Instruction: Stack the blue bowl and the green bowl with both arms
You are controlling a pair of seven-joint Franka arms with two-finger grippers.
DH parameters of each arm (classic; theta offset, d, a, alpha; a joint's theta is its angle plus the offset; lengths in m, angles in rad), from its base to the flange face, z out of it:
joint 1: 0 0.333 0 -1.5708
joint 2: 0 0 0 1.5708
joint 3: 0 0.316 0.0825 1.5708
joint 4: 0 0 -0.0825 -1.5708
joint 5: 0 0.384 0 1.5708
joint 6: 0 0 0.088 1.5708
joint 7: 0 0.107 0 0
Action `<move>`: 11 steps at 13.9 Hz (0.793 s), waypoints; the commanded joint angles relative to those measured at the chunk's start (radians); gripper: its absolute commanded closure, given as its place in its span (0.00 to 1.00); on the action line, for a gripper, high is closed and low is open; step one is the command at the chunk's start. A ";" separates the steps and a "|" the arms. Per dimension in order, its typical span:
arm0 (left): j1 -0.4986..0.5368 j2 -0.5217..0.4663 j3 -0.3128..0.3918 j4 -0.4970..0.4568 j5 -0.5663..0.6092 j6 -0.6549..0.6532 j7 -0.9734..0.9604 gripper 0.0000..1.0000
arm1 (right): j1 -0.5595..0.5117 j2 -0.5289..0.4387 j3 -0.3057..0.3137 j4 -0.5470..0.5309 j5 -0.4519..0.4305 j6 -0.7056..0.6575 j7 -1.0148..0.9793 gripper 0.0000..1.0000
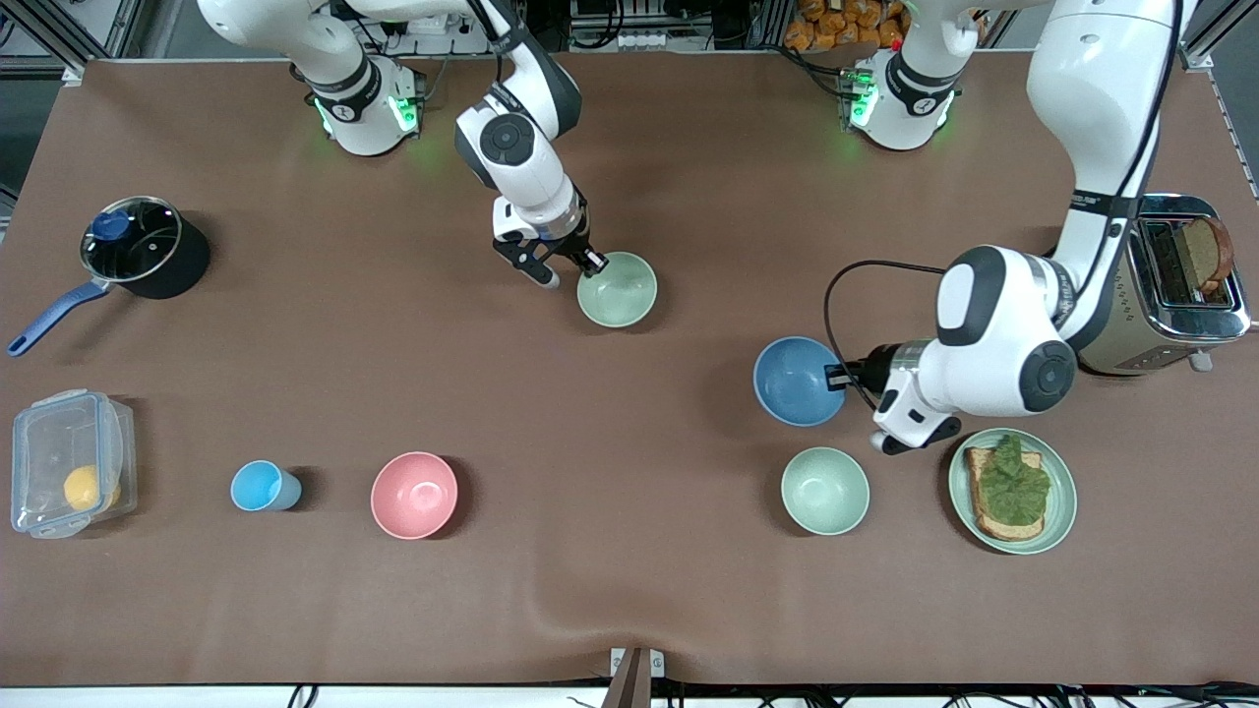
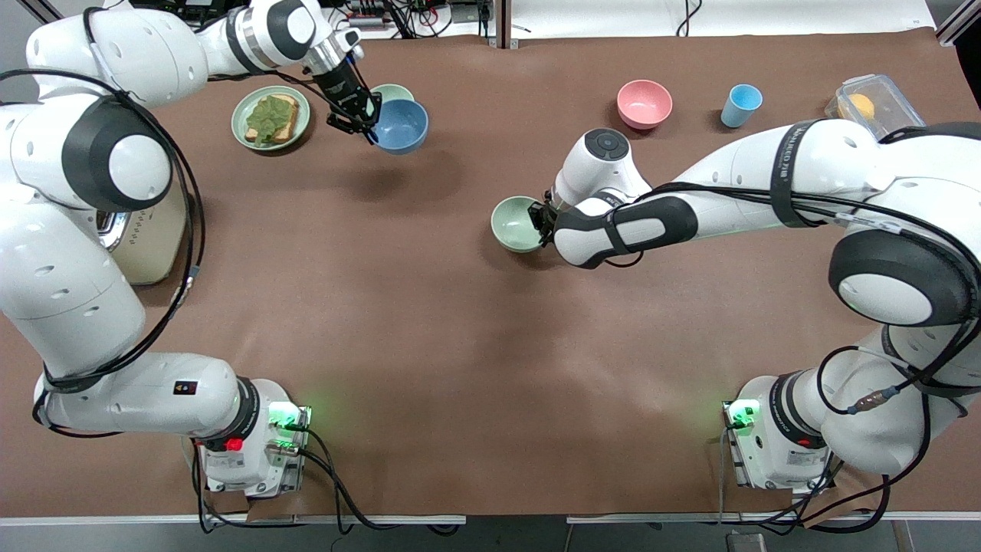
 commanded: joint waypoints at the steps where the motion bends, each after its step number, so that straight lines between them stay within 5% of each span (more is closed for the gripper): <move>1: -0.001 -0.031 -0.022 -0.034 -0.025 0.002 -0.048 1.00 | 0.014 -0.003 -0.031 0.000 -0.008 0.010 0.031 0.19; 3: -0.006 -0.034 -0.059 -0.042 -0.021 0.004 -0.088 1.00 | 0.012 -0.005 -0.032 0.006 -0.008 0.006 0.079 0.00; 6: -0.058 -0.031 -0.071 -0.050 -0.021 0.044 -0.122 1.00 | -0.001 -0.031 -0.032 0.012 -0.005 -0.013 0.085 0.00; 11: -0.148 -0.006 -0.074 -0.070 -0.024 0.105 -0.165 1.00 | -0.104 -0.059 -0.032 0.107 0.004 -0.267 0.191 0.00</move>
